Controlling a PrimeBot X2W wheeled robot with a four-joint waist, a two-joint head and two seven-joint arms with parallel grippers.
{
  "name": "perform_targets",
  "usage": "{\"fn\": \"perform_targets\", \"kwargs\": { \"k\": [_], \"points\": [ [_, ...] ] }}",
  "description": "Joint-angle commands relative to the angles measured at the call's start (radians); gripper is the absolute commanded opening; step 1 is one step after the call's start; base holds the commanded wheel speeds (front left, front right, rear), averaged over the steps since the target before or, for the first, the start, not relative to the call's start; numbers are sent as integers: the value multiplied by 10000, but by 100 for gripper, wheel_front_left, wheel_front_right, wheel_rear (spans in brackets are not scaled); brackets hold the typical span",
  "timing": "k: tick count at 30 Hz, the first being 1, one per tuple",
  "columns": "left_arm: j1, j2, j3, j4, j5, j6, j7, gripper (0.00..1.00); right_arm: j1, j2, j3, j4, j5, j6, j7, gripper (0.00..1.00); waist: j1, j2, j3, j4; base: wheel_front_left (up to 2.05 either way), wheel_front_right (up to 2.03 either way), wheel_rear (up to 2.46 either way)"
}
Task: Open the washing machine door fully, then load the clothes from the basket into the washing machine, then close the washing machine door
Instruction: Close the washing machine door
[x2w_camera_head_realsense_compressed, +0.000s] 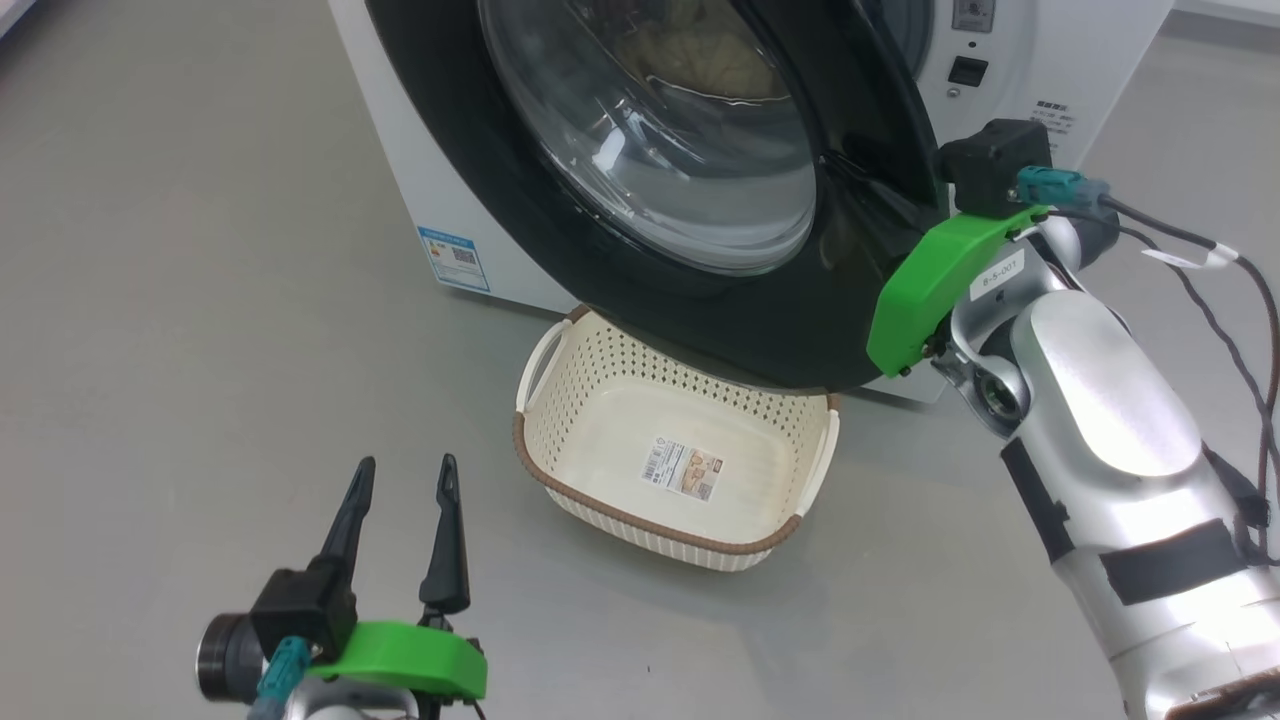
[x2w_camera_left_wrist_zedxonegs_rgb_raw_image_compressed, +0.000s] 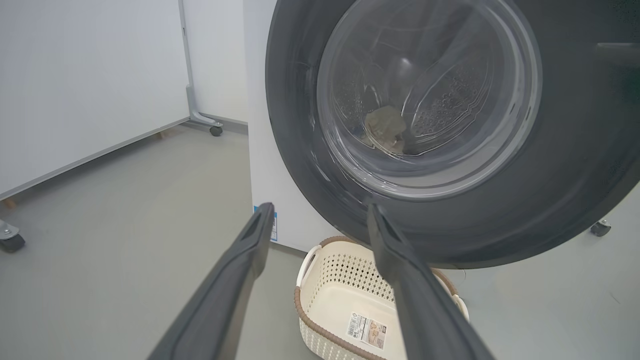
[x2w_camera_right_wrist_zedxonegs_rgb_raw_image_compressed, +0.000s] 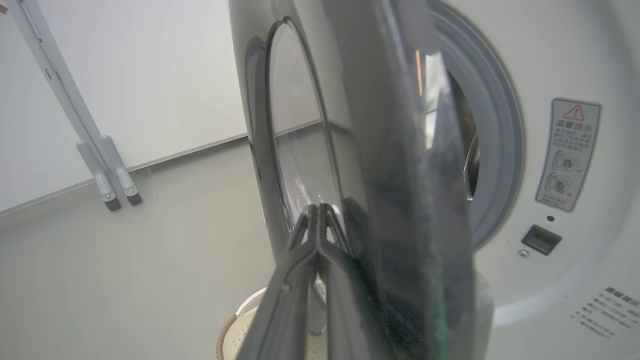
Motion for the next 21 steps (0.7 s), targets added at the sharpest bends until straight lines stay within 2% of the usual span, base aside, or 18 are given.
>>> {"fn": "perform_targets", "kwargs": {
  "k": [1, 9, 21],
  "points": [
    [-403, 34, 392, -347, 107, 13, -141, 100, -502, -31, 40, -248, -35, 2, -44, 0, 0, 0, 46, -5, 0, 0, 0],
    [-468, -122, 594, -346, 200, -66, -141, 100, -1082, -264, -16, 149, -55, 2, 79, 0, 0, 0, 307, -84, 0, 0, 0],
    [-603, -387, 582, -189, 340, -344, -141, 100, -2897, -578, -781, 1181, -130, 2, 117, 0, 0, 0, 772, 212, 0, 0, 0]
  ]
}}
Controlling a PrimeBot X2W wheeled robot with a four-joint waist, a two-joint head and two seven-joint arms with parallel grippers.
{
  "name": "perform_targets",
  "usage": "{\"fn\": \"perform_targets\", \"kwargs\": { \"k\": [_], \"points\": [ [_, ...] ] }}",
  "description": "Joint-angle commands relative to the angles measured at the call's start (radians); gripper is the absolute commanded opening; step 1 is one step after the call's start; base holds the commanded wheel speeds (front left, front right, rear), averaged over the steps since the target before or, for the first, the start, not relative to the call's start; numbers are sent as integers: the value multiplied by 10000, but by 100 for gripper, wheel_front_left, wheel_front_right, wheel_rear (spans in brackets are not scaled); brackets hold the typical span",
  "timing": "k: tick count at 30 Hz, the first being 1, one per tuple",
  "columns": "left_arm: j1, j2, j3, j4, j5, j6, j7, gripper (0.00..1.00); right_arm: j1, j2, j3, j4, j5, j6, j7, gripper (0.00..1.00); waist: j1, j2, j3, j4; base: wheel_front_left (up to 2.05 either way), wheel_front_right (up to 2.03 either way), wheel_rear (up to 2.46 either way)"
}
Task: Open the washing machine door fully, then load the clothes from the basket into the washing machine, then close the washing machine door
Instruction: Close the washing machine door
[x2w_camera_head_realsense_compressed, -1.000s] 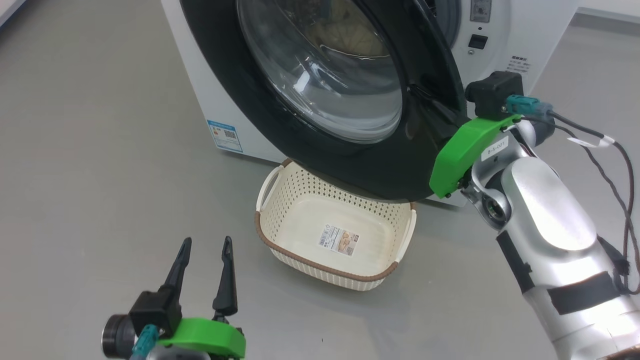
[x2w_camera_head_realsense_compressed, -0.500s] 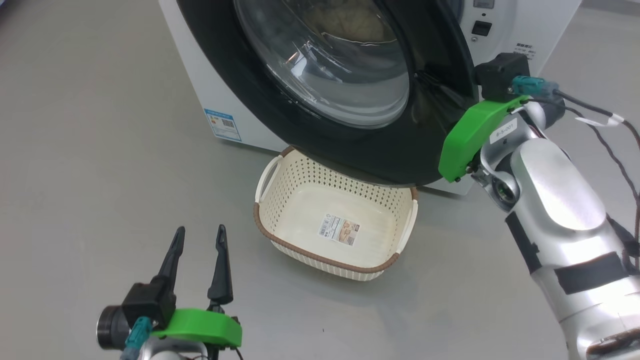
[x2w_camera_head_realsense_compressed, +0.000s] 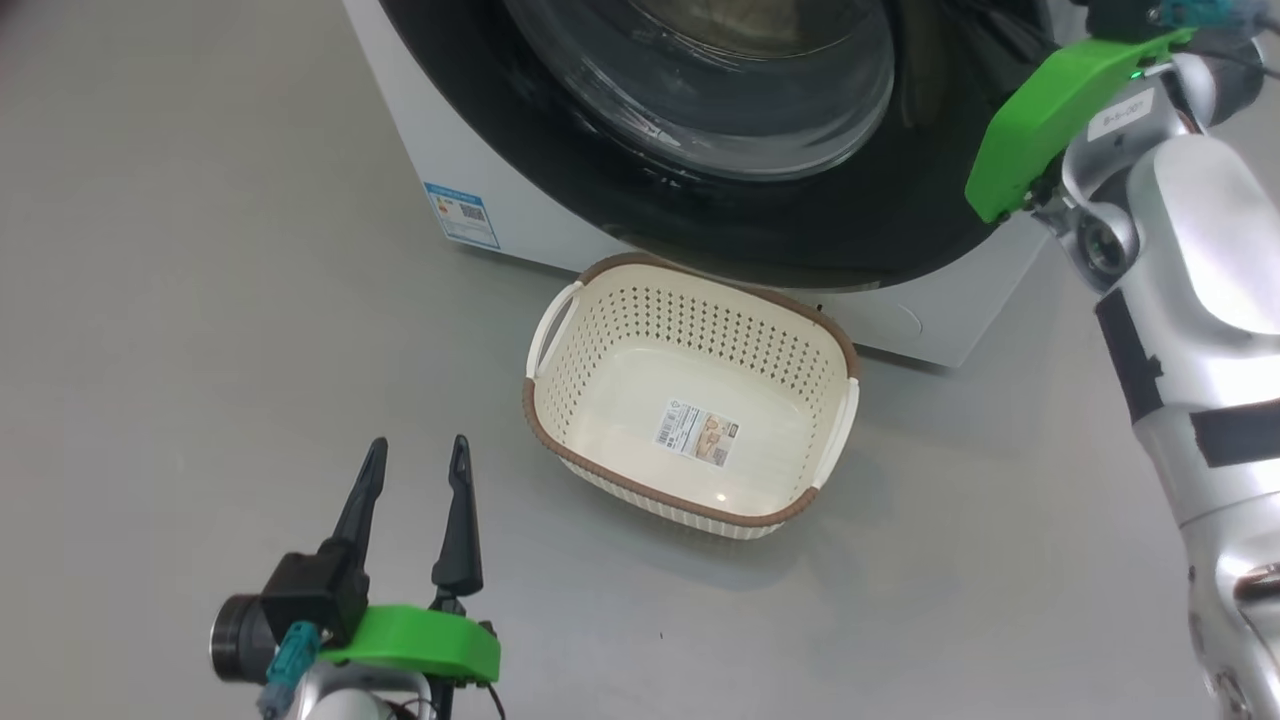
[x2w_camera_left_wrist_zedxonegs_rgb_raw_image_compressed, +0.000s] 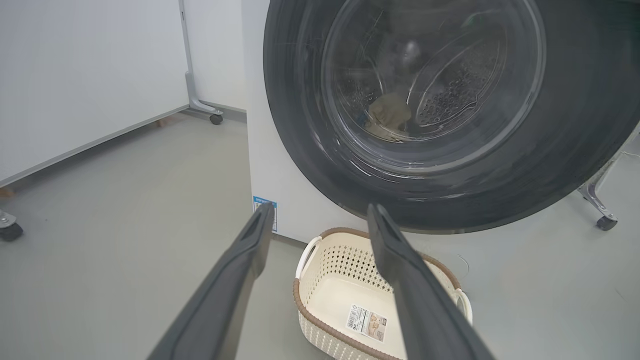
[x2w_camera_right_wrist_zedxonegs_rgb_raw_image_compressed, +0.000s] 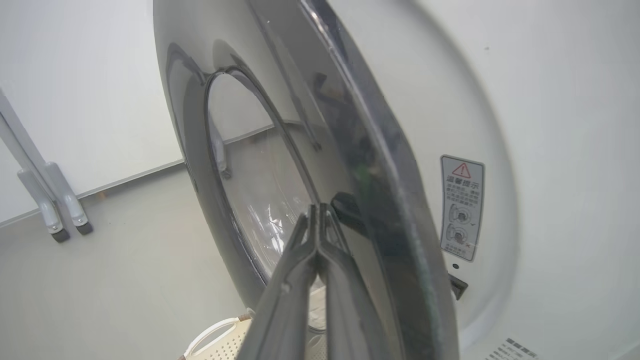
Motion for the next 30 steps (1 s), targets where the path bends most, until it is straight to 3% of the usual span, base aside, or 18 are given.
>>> {"fn": "perform_targets", "kwargs": {
  "k": [1, 20, 30],
  "points": [
    [-420, 4, 336, -239, 123, -91, -141, 100, -772, 10, -134, -51, -128, -2, -2, 0, -1, 0, 102, 136, 0, 0, 0],
    [-780, -124, 172, -247, -208, -338, -141, 100, -2837, -234, -1263, 3079, -909, -2, -1343, 0, -1, 0, 467, 892, 0, 0, 0],
    [-729, -131, 219, -210, 19, -267, -141, 100, -2920, 172, -888, 4004, -777, -2, -1972, 0, -1, 0, 313, 784, 0, 0, 0]
  ]
}}
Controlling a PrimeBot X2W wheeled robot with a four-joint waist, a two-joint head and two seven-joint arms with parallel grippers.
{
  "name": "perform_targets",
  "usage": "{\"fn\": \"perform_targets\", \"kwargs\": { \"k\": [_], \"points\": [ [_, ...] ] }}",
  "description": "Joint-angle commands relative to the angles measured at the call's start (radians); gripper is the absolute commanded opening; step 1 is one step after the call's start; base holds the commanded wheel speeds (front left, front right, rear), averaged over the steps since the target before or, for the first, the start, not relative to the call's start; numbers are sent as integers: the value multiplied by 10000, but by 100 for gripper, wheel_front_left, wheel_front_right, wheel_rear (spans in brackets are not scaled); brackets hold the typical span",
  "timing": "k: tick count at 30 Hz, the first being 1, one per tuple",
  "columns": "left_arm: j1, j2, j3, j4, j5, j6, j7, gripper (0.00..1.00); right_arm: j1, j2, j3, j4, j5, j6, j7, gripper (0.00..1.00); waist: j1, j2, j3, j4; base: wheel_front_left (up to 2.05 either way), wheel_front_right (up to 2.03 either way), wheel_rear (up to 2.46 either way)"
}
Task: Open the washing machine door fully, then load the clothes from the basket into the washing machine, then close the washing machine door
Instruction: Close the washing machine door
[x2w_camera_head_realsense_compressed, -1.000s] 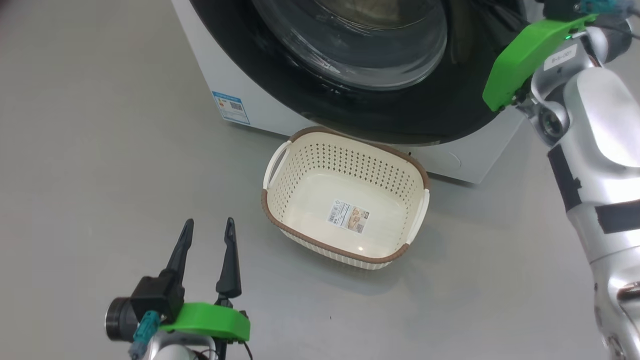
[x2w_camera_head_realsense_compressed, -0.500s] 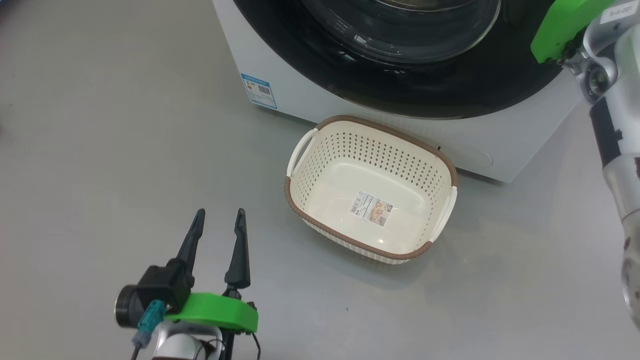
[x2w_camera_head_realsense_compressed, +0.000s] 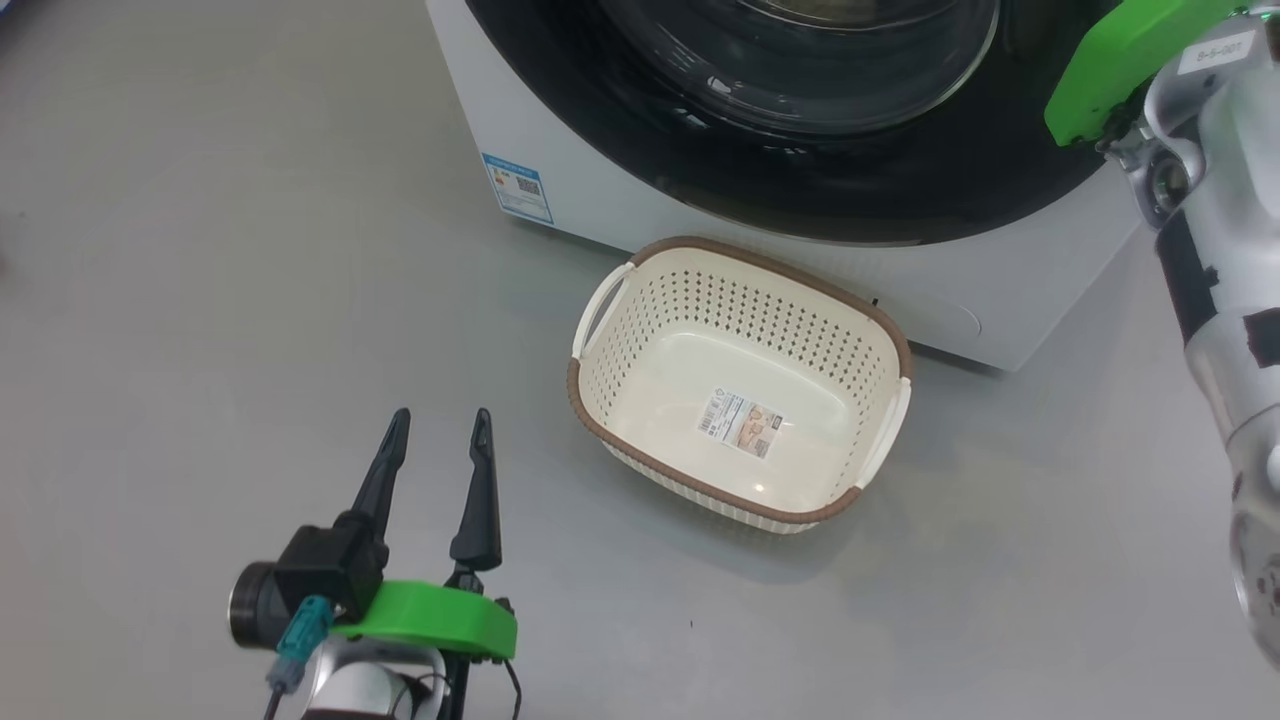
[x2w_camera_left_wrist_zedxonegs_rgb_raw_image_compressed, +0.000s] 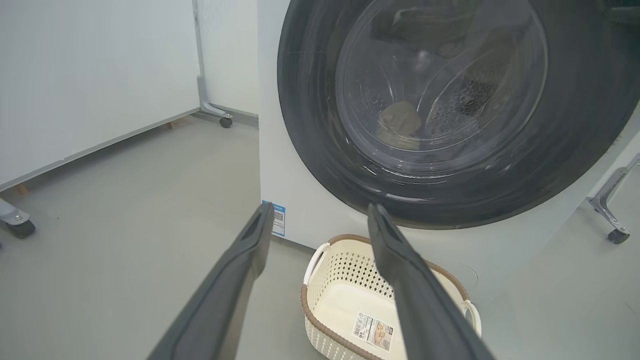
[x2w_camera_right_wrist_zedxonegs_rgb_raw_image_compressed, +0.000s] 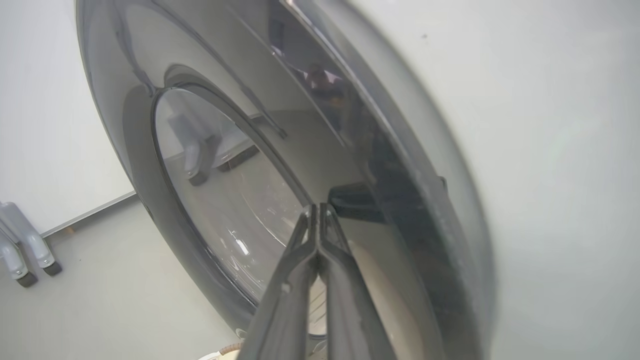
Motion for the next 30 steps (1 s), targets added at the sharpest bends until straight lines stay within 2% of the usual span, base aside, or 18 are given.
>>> {"fn": "perform_targets", "kwargs": {
  "k": [1, 7, 13, 19, 23, 24, 25, 26, 27, 30],
  "points": [
    [-258, 55, 381, -293, 131, 54, -139, 100, -485, 309, 207, -296, 94, -13, -156, 0, -1, -1, -48, -33, 0, 0, 0],
    [-209, 80, 421, -162, 361, 60, -139, 100, -14, 581, 955, -523, 812, -13, -434, 0, -1, -1, -290, -262, 0, 0, 0],
    [-85, 129, 453, -18, 499, 53, -139, 100, 925, 668, 1713, -1301, 1518, -13, -687, 0, -1, -1, -659, -610, 0, 0, 0],
    [47, 318, 313, 289, 630, -46, -106, 100, 2679, 351, 2269, -2759, 1974, -13, -870, 0, -1, -1, -1251, -998, 0, 0, 0],
    [41, 426, 262, 425, 640, -71, -14, 100, 3812, 45, 2088, -3701, 1879, -13, -911, 0, -1, -1, -1539, -1208, 0, 0, 0],
    [37, 443, 250, 447, 640, -72, 6, 100, 4097, 7, 1984, -3920, 1810, -13, -916, 26, -1, -1, -1596, -1258, 0, 0, 0],
    [32, 451, 240, 461, 635, -68, 21, 100, 4373, -1, 1877, -4134, 1761, -13, -920, 47, -1, -1, -1641, -1313, 0, 0, 0],
    [32, 451, 240, 461, 635, -68, 21, 100, 4373, -1, 1877, -4134, 1761, -13, -920, 47, -1, -1, -1641, -1313, 0, 0, 0],
    [38, 454, 232, 475, 629, -56, 37, 100, 4637, -4, 1779, -4341, 1691, -13, -922, 75, -1, -1, -1701, -1377, 0, 0, 0],
    [68, 475, 212, 505, 596, -46, 62, 100, 5354, 24, 1497, -4823, 1427, -13, -926, 97, -1, -1, -1833, -1566, 0, 0, 0]
  ]
}}
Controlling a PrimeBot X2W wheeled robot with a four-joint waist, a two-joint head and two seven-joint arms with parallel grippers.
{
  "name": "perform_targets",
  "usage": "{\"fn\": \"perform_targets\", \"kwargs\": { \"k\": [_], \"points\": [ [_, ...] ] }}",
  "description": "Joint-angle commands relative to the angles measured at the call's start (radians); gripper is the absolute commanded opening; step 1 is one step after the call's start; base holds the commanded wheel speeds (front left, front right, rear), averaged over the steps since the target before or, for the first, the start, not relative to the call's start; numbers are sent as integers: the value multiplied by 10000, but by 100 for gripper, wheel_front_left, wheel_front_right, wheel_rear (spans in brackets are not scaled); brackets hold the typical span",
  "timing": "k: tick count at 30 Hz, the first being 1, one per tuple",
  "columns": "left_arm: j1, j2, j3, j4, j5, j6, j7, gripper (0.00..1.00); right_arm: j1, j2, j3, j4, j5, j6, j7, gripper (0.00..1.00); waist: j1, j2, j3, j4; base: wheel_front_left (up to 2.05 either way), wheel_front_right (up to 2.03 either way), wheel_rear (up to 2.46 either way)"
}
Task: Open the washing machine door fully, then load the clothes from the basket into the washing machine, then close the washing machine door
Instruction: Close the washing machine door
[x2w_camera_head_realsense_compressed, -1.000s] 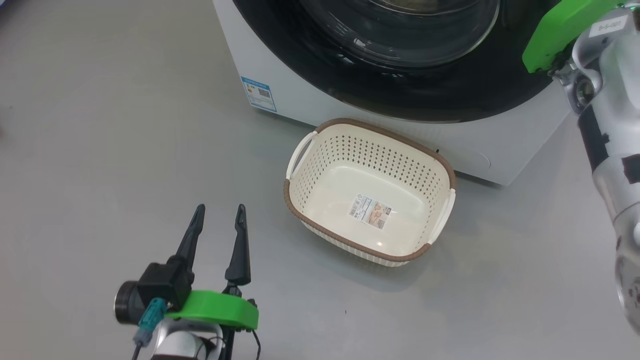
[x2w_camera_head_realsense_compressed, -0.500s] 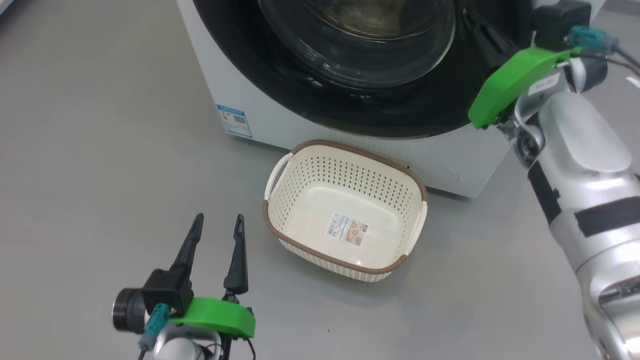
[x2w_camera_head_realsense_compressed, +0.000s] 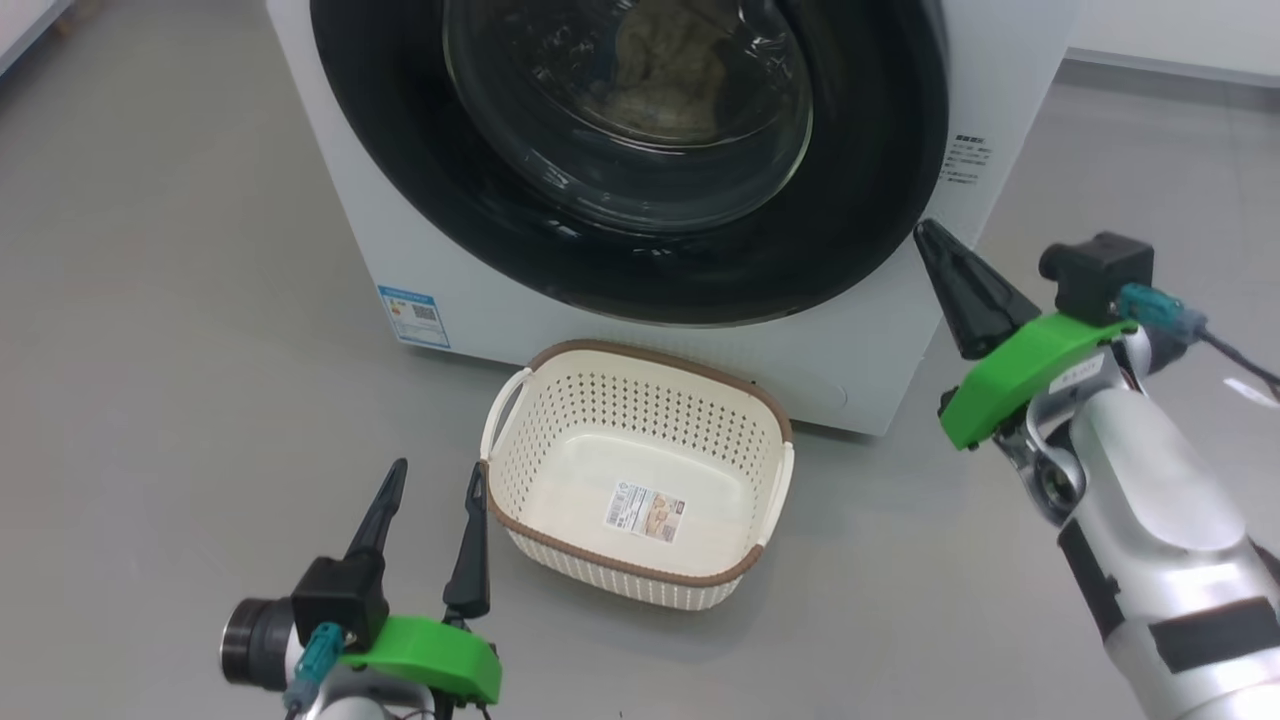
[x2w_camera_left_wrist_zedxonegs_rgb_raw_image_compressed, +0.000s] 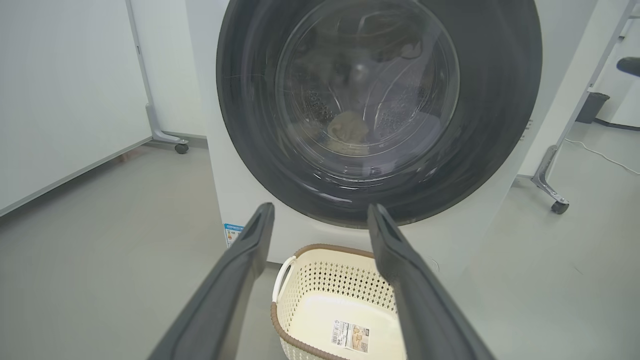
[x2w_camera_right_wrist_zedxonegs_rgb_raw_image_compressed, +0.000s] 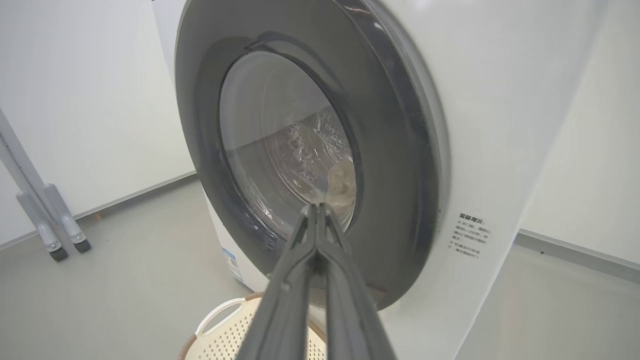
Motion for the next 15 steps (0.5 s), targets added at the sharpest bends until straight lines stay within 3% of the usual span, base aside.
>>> {"fn": "perform_targets", "kwargs": {
  "k": [1, 15],
  "points": [
    [-205, 163, 289, -257, 27, -22, -12, 100, 22, 84, -73, -488, -119, -13, -123, 100, 1, -1, -147, -159, 0, 0, 0],
    [17, 238, 176, 205, -158, -23, 4, 100, 2906, 485, -1405, -2755, -1159, -13, 241, 100, 1, -1, -731, -955, 0, 0, 0]
  ]
}}
